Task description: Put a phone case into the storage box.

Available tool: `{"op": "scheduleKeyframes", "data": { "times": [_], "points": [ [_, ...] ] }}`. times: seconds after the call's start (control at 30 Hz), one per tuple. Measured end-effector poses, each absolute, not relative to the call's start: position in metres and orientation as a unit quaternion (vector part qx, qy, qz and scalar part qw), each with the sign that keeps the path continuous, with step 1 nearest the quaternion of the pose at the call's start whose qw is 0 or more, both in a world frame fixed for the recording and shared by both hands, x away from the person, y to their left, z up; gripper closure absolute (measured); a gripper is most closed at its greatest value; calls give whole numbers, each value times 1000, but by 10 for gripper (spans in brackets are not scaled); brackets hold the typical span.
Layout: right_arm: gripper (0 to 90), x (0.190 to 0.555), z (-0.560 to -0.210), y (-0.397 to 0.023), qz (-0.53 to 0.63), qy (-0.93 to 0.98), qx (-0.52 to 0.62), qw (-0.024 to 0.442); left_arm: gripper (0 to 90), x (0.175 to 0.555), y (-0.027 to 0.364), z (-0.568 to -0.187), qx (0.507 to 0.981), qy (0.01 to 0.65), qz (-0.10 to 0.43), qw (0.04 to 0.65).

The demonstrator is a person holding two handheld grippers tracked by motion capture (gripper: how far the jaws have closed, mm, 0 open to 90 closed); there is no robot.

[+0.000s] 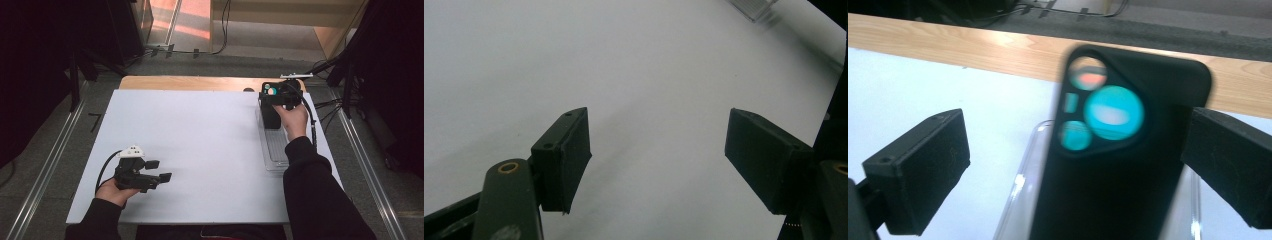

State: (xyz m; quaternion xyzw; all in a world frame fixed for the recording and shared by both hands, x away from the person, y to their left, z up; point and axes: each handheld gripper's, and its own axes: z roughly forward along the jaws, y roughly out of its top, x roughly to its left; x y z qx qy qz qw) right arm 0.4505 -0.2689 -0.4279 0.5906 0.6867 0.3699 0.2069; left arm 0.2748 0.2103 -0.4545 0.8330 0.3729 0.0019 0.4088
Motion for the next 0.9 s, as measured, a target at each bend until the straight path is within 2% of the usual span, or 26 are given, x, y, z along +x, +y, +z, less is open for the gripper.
{"op": "scheduleKeyframes", "data": {
  "times": [0.57,0.63,0.77,0.83,0.9],
  "points": [
    [0,421,-409,-225,404,739,521,140,265,277,211,-454,831,375,1,411],
    [48,416,-408,-222,408,743,514,132,265,277,212,-454,831,375,0,412],
    [54,407,-410,-214,412,755,497,113,265,277,212,-454,831,377,0,410],
    [129,402,-410,-210,411,762,490,103,265,277,213,-454,831,377,1,409],
    [145,397,-411,-207,406,767,487,99,265,277,213,-454,832,375,-1,409]
  ]
}}
